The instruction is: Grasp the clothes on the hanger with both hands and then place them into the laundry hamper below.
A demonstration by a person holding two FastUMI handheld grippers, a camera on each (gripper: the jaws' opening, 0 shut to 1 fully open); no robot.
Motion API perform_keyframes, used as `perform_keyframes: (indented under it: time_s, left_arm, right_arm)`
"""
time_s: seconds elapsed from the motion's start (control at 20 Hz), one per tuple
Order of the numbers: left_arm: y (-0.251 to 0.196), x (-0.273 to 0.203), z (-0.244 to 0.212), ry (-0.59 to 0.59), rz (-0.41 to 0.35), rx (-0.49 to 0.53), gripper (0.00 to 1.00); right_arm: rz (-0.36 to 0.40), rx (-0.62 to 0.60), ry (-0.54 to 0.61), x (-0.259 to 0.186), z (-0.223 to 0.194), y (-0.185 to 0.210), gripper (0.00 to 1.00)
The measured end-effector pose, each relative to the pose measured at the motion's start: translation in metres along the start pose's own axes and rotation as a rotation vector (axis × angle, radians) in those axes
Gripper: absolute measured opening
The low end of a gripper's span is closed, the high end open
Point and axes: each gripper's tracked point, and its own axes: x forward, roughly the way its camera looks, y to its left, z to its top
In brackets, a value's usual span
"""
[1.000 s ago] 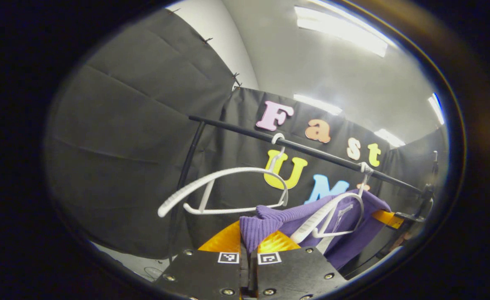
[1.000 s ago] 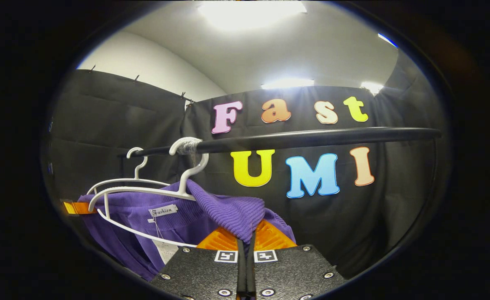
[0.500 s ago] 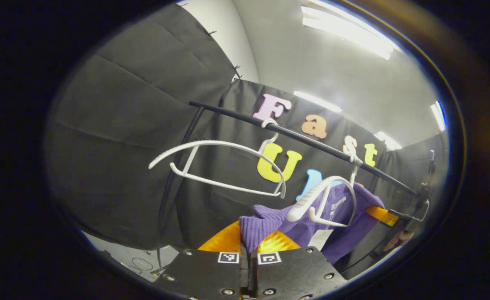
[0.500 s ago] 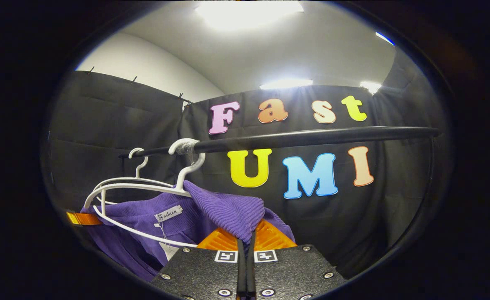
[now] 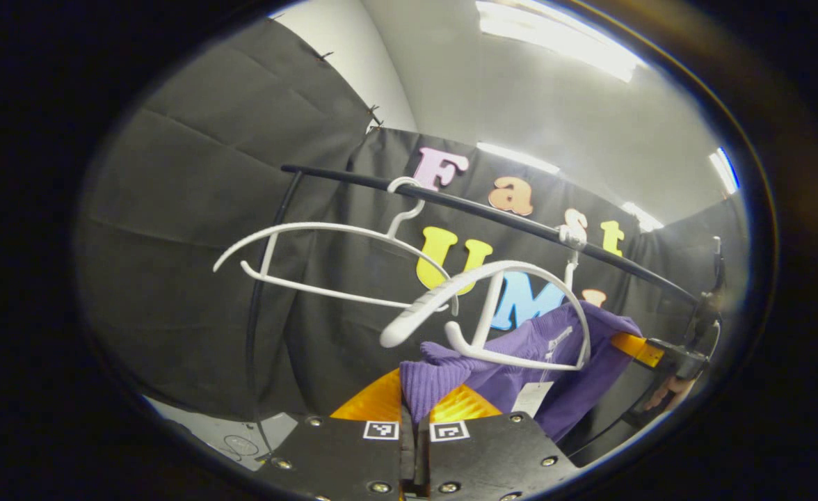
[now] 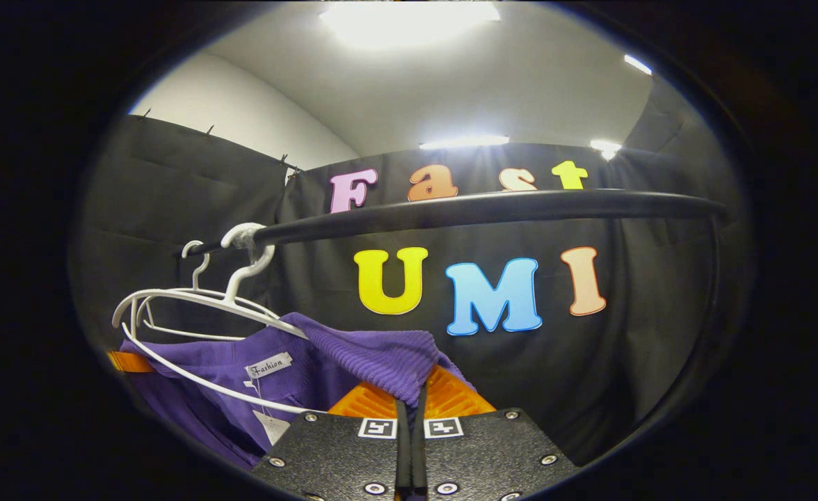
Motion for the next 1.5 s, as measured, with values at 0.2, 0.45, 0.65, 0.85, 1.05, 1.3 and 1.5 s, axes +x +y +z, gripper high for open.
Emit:
perform_keyframes:
  time_s: [0.2, 0.45, 0.65, 0.85, 1.05, 1.3, 1.5]
  left_arm:
    - [-0.017, 0.008, -0.006, 0.007, 0.018, 0.012, 0.01]
    - [-0.041, 0.019, -0.016, 0.029, 0.025, 0.042, 0.01]
    - [-0.057, 0.024, -0.023, 0.048, 0.028, 0.055, 0.01]
    - [-0.071, 0.028, -0.032, 0.067, 0.02, 0.075, 0.01]
    - [-0.088, 0.039, -0.042, 0.092, 0.014, 0.08, 0.01]
    - [-0.112, 0.036, -0.058, 0.135, -0.022, 0.133, 0.01]
    - [-0.126, 0.033, -0.068, 0.154, -0.059, 0.135, 0.01]
  right_arm:
    - [-0.012, -0.055, -0.021, 0.009, -0.006, -0.024, 0.0]
    - [-0.032, -0.103, -0.023, 0.019, -0.013, -0.052, 0.0]
    - [-0.034, -0.086, -0.009, 0.019, -0.026, -0.073, 0.0]
    - [-0.041, -0.083, 0.029, 0.016, -0.045, -0.094, 0.0]
    - [-0.044, -0.09, 0.053, 0.014, -0.056, -0.112, 0.0]
    - [-0.055, -0.103, 0.102, -0.007, -0.079, -0.129, 0.0]
    - [-0.067, -0.104, 0.128, -0.022, -0.087, -0.135, 0.0]
